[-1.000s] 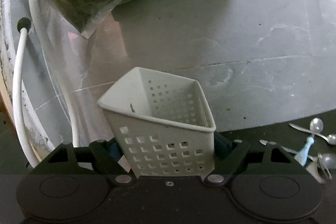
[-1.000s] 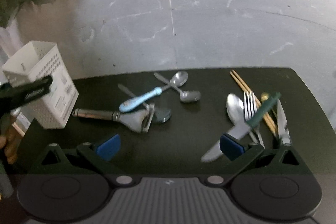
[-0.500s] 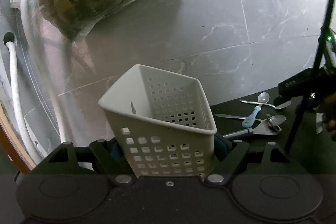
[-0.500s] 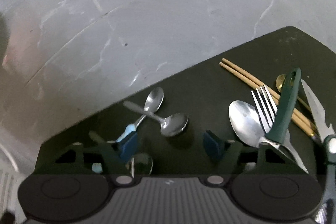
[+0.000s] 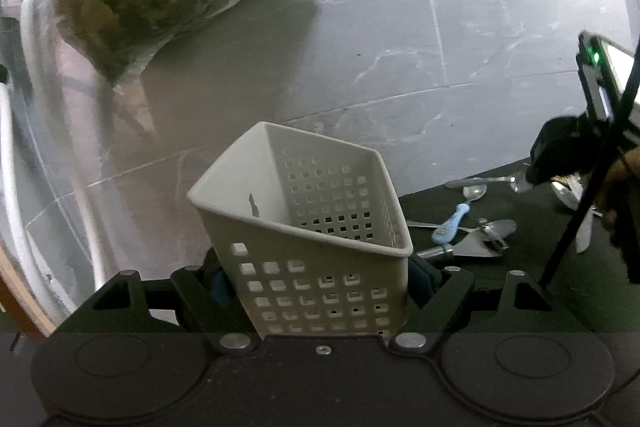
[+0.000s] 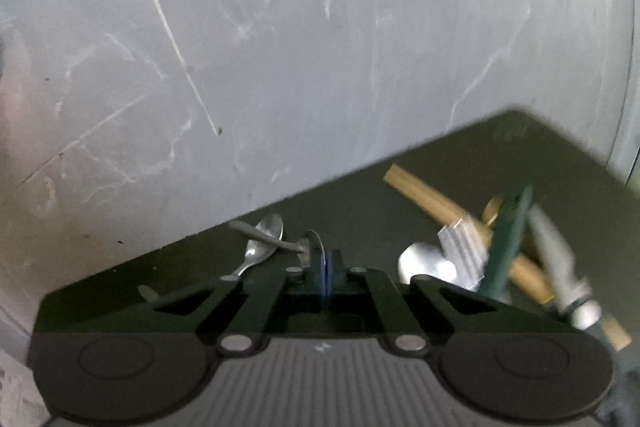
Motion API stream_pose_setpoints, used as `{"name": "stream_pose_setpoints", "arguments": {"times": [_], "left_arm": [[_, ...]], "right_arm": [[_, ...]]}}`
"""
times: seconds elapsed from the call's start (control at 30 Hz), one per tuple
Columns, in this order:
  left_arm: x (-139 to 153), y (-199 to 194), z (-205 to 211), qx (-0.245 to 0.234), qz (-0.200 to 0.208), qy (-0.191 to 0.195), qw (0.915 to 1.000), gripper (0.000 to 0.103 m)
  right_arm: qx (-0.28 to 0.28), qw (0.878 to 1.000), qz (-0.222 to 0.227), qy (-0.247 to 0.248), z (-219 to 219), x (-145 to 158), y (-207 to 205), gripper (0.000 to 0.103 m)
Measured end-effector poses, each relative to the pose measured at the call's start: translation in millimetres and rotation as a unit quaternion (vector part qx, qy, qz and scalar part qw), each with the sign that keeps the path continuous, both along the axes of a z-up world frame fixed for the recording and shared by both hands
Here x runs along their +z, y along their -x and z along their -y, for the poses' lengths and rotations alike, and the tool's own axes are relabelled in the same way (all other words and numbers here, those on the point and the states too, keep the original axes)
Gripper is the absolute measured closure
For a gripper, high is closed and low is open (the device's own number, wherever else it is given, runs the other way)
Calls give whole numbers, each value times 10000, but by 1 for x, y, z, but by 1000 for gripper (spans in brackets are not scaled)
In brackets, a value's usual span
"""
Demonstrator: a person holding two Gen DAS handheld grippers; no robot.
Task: Organize utensils
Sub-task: 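Grasp a silver spoon with the right tool while the left tool holds the caddy, then lower the spoon into the caddy and open the right tool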
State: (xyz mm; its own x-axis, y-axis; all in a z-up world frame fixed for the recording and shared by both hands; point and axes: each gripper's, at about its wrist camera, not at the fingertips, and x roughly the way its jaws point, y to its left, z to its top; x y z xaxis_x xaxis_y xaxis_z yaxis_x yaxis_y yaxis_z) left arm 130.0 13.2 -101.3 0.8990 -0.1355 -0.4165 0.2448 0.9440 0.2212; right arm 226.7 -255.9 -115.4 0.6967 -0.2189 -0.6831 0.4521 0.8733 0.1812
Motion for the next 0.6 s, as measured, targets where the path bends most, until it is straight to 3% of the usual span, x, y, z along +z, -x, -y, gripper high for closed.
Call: {"name": "stream_pose_setpoints", "arguments": {"times": [0.17,0.3,0.37,0.43,0.6], "left_arm": [[-1,2,1,-328,24,2,9995,21],[-3,4,-1,-664,74,-26,9978,21],[-3,5,-2,-768,81,-40,9970,21],[-4,5,-4,-824,79,-37,9966,21],[-4,6,-5,-839,83,-47,9964,21]], "right_arm": [[691,9925,172,994,-20,57,27,102],[1790,9712,451,1505,-49,128,59,102],[2411,9497,611,1903,-71,158,72,102],[3069,9197,716,2341,-97,181,82,102],[4397,8377,436,3209,-155,179,81,102]]}}
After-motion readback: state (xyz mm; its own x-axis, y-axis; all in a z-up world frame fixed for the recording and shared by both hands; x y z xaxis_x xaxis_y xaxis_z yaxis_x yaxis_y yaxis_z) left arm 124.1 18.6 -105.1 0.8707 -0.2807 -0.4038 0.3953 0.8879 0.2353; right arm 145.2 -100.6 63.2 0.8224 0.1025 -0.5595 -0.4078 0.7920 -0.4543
